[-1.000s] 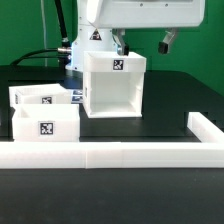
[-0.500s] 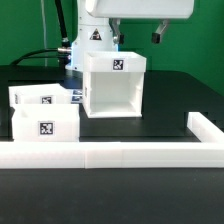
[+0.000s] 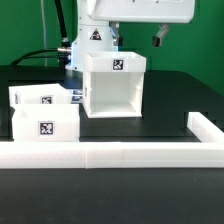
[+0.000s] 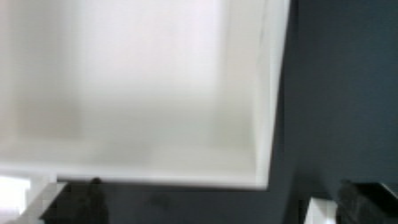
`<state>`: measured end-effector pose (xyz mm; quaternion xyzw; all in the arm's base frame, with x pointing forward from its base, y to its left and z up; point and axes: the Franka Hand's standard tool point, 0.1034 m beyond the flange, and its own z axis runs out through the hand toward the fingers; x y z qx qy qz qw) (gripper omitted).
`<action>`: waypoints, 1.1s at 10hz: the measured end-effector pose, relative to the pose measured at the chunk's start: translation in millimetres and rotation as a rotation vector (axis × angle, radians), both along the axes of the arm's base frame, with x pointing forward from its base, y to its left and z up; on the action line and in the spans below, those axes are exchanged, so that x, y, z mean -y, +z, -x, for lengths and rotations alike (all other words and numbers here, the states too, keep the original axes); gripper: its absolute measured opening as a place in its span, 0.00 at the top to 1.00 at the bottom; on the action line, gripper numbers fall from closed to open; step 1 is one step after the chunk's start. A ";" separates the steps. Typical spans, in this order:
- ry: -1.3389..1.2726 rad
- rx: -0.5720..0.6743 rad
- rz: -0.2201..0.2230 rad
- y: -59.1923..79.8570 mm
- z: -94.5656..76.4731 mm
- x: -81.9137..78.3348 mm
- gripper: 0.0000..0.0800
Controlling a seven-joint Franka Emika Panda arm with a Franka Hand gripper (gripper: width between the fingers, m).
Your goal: Assemble drawer
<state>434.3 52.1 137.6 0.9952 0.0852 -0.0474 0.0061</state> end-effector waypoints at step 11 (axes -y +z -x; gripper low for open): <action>-0.010 0.007 -0.028 -40.6 35.0 -6.3 0.51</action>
Offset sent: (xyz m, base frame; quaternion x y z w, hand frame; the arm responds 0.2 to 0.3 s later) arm -0.0242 0.0099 -0.0242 0.0091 0.0341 0.0252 0.9991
